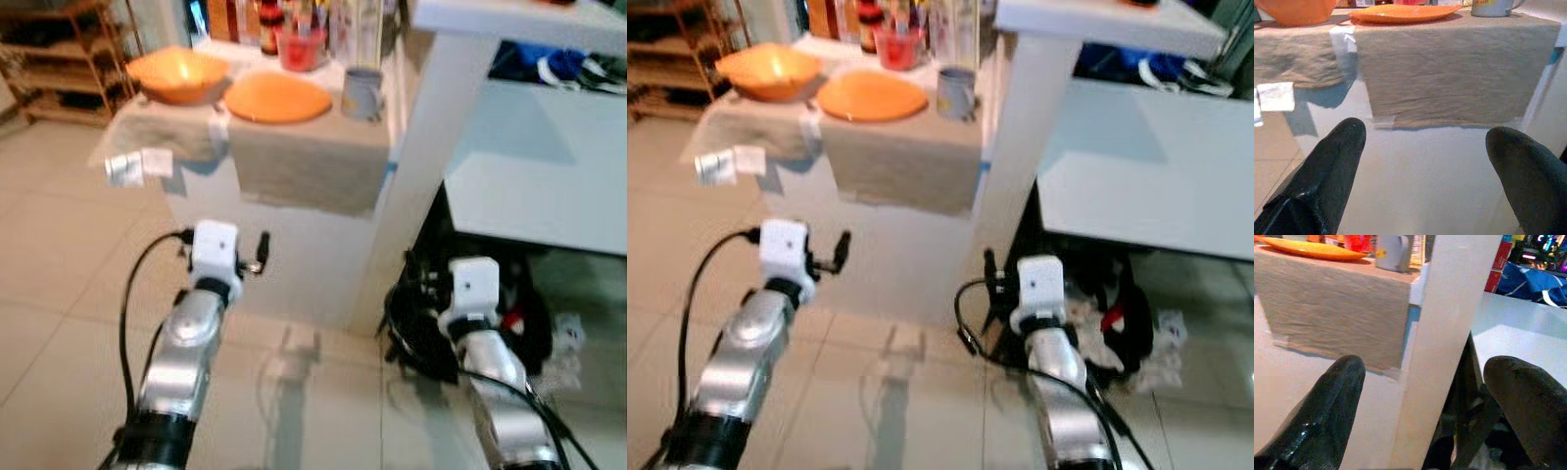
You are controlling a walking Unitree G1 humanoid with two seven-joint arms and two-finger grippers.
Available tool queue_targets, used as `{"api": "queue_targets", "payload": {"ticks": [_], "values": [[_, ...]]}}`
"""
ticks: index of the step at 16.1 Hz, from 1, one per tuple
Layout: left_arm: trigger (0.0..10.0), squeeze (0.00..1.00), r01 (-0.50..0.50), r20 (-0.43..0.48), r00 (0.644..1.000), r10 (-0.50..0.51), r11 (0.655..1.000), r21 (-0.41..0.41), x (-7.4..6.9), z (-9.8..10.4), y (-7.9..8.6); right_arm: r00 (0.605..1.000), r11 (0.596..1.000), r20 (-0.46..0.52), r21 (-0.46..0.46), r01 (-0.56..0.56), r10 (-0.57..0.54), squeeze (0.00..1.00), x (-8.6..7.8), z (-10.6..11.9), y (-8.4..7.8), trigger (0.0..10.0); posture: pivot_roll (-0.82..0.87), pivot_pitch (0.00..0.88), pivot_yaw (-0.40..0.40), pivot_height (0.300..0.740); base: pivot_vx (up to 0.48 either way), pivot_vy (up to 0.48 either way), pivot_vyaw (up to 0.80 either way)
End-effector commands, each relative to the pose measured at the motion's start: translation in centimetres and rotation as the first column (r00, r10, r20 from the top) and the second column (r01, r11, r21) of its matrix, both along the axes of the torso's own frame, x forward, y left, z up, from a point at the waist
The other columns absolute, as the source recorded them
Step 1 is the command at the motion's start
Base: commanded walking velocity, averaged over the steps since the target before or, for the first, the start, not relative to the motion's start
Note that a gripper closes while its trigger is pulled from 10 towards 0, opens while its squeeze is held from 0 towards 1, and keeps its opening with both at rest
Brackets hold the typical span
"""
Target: Setting the table
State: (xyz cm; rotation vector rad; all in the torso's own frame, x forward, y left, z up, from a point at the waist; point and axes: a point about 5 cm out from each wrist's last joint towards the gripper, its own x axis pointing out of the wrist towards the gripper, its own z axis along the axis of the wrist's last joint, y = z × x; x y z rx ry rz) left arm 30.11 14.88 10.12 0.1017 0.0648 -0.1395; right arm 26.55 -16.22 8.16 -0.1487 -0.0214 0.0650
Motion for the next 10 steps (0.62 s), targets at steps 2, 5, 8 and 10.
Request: {"api": "queue_targets", "payload": {"ticks": [2,5,8,10], "values": [[10.0,0.0,0.022,0.016,1.0,-0.022,1.0,-0.011,0.16,0.38,-1.07,1.0,1.0,0.009,-0.023,0.019,-0.018,0.0,0.0,0.26,-1.05,10.0,0.03,0.0,-0.026,0.74,0.461,0.0,0.0],[10.0,0.0,0.02,0.013,1.0,-0.02,1.0,-0.008,0.15,0.29,-0.95,1.0,1.0,0.012,-0.024,0.019,-0.018,0.0,-0.05,0.26,-1.07,10.0,0.03,0.0,-0.026,0.74,0.461,0.0,0.0],[10.0,0.0,0.02,0.012,1.0,-0.02,1.0,-0.008,0.17,0.28,-0.95,1.0,1.0,0.015,-0.02,0.02,-0.019,0.0,-0.17,0.25,-1.12,10.0,0.03,0.0,-0.024,0.74,0.461,0.0,0.0],[10.0,0.0,0.02,0.011,1.0,-0.02,1.0,-0.007,0.16,0.26,-0.97,1.0,1.0,0.014,-0.02,0.02,-0.02,0.0,-0.19,0.22,-1.14,10.0,0.03,0.0,-0.024,0.74,0.461,0.0,0.0]]}}
